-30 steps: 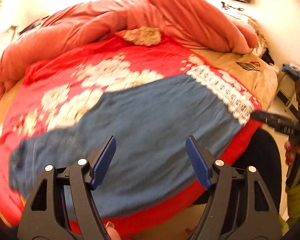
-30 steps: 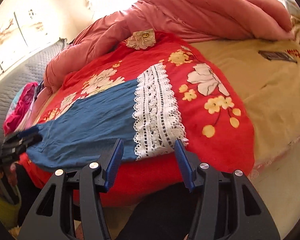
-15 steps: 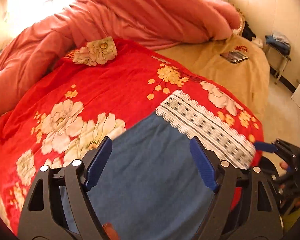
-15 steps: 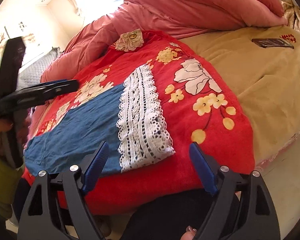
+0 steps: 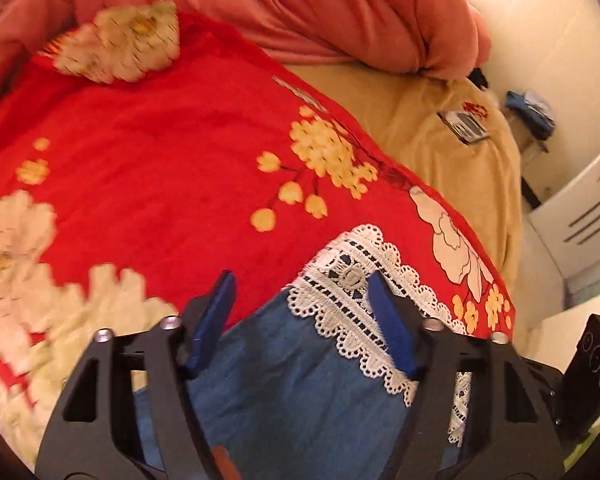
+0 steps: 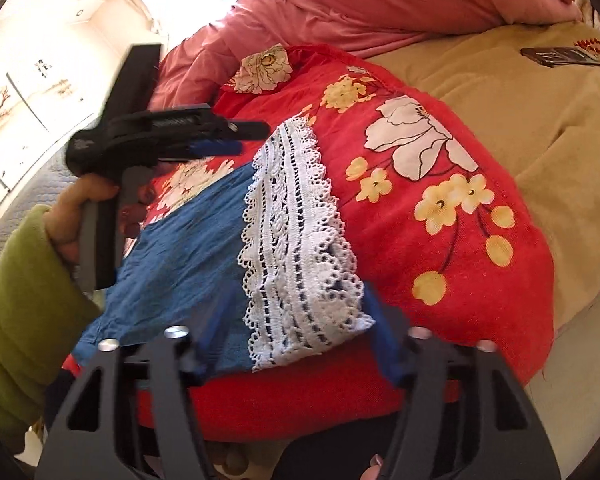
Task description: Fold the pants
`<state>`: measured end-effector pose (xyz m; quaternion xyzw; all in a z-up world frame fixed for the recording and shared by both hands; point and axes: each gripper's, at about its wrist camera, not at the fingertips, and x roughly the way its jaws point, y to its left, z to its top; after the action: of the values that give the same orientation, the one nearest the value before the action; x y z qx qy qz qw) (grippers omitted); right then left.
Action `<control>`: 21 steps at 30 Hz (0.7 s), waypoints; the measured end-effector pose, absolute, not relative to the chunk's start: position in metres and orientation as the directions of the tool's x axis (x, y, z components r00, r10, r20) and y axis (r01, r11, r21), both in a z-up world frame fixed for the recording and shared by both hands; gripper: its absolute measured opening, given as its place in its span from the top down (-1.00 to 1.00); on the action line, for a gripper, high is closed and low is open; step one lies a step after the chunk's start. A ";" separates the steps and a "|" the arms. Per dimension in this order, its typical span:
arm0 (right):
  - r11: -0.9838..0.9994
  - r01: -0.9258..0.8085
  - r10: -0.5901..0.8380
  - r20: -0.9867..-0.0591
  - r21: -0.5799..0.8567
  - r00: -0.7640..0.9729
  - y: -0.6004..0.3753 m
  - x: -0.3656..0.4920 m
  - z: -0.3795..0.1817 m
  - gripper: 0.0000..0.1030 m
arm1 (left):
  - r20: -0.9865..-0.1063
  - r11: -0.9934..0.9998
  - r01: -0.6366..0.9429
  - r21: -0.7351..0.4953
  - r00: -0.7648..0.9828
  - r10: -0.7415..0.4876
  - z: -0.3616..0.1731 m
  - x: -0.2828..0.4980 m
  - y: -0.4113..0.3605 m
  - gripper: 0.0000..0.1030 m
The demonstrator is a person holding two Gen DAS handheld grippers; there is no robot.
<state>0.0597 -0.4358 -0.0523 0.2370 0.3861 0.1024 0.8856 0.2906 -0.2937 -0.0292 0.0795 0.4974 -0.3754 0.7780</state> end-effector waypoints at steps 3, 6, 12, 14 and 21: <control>0.861 -0.001 0.370 -0.624 0.509 0.688 -0.436 0.060 -0.051 0.01 | -0.824 0.650 0.703 -0.289 0.163 -0.543 -0.039 0.292 -0.297 0.16; 0.853 -0.017 0.393 -0.620 0.522 0.679 -0.433 0.066 -0.053 0.01 | -0.808 0.601 0.728 -0.330 0.112 -0.578 -0.045 0.292 -0.298 0.16; 0.811 -0.013 0.447 -0.605 0.585 0.659 -0.437 0.079 -0.061 -0.03 | -0.794 0.558 0.747 -0.362 0.067 -0.604 -0.057 0.296 -0.304 0.16; 0.807 -0.026 0.457 -0.595 0.591 0.661 -0.438 0.079 -0.061 0.01 | -0.792 0.552 0.749 -0.366 0.061 -0.607 -0.057 0.295 -0.304 0.22; 0.814 -0.067 0.466 -0.581 0.577 0.667 -0.429 0.080 -0.055 0.50 | -0.797 0.568 0.747 -0.346 0.086 -0.598 -0.053 0.292 -0.303 0.72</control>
<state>0.0804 -0.4285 -0.0554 0.2638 0.3782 0.1525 0.8741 0.2918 -0.3028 -0.0531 0.0750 0.4967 -0.4586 0.7330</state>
